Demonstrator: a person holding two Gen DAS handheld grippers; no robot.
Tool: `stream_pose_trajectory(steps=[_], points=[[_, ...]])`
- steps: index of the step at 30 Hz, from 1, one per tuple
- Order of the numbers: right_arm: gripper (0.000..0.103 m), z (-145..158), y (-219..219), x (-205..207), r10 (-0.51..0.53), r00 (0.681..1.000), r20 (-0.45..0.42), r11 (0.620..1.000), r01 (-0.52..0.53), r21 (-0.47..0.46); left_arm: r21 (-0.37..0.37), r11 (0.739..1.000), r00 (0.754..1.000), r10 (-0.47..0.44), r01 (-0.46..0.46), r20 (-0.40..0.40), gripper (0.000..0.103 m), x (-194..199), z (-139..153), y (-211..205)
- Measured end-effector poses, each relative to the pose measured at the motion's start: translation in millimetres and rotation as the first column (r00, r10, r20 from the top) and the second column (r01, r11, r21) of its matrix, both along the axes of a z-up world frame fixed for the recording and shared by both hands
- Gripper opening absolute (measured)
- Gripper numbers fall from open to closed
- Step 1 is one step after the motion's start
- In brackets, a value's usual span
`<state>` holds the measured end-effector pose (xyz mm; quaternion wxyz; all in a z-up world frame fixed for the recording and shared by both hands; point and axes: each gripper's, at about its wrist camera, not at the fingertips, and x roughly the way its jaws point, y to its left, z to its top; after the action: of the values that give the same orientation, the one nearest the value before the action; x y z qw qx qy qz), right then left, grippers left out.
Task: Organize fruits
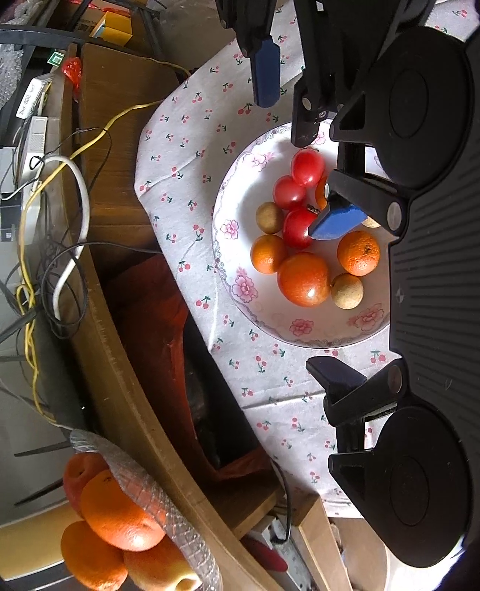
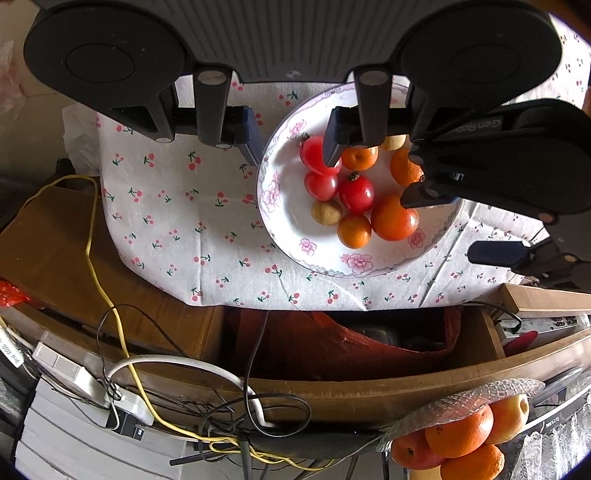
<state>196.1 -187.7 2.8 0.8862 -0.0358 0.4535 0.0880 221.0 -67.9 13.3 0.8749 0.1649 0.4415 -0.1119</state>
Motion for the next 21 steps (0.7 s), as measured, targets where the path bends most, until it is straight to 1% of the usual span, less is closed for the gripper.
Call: stream_pose_trajectory(steps=[4, 6, 11, 21], points=[[0.037, 1.4, -3.0, -5.2, -0.009, 1.0, 0.0, 1.0, 0.009, 0.004, 0.009, 1.0, 0.999, 0.007, -0.008, 0.033, 0.08, -6.3, 4.3, -1.2], [0.037, 3.0, -4.3, -8.7, -0.011, 1.0, 0.003, 1.0, 0.011, 0.004, 0.012, 1.0, 0.999, 0.014, -0.014, 0.045, 0.083, -9.3, 6.0, -1.0], [0.038, 7.1, -5.8, -16.0, -0.02, 1.0, 0.012, 1.0, 0.02, 0.011, 0.002, 1.0, 0.998, 0.025, -0.025, 0.064, 0.084, -16.8, 10.7, 0.7], [0.038, 14.9, -7.2, -37.3, -0.052, 0.998, 0.023, 0.997, 0.051, 0.055, 0.028, 0.999, 0.992, 0.024, -0.028, 0.125, 0.086, -37.5, 22.2, 1.4]])
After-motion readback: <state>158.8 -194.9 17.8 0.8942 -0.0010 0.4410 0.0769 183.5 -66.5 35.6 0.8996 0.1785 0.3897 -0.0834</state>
